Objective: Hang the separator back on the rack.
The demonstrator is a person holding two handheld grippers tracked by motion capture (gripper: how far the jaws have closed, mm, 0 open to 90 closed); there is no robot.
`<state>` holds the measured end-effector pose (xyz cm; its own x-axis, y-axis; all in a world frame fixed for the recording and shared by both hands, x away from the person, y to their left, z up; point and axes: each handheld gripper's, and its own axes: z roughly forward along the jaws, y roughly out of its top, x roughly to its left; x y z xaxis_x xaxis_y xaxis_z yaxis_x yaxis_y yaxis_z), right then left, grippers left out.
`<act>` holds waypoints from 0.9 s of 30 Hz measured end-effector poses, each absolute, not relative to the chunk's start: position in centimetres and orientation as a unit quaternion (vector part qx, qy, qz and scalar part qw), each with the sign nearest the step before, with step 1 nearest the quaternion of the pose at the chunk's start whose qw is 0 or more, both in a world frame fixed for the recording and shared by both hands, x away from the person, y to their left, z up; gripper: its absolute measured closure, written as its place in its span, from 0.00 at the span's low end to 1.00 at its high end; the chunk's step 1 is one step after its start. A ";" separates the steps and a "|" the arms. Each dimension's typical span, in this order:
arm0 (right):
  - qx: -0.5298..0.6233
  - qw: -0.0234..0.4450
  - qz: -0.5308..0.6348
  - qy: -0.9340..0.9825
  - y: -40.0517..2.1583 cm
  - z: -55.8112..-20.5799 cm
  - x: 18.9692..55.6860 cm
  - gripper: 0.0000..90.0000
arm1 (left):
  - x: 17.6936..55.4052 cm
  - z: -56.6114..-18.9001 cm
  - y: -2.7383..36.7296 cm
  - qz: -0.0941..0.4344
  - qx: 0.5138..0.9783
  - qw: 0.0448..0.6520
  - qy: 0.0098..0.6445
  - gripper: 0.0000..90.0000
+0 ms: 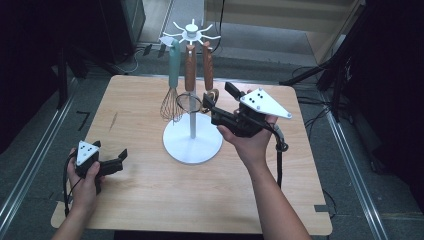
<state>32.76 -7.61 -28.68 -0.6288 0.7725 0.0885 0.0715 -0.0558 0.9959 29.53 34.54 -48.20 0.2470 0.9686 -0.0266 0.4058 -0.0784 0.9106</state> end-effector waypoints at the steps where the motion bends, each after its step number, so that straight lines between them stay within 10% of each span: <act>1: 0.337 0.273 0.642 0.632 -7.7 -29.0 32.8 0.31 | 29.5 -48.2 34.5 0.324 0.659 0.435 0.521 0.00; 27: 0.401 0.281 0.581 0.650 -10.1 -36.9 32.3 0.26 | 29.5 -48.2 34.5 0.327 0.658 0.434 0.520 0.00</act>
<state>32.34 -10.11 -36.91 -0.5200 0.8483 0.0997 0.1950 0.0042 0.9808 29.55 34.48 -48.23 0.2447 0.9693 -0.0220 0.4016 -0.0807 0.9123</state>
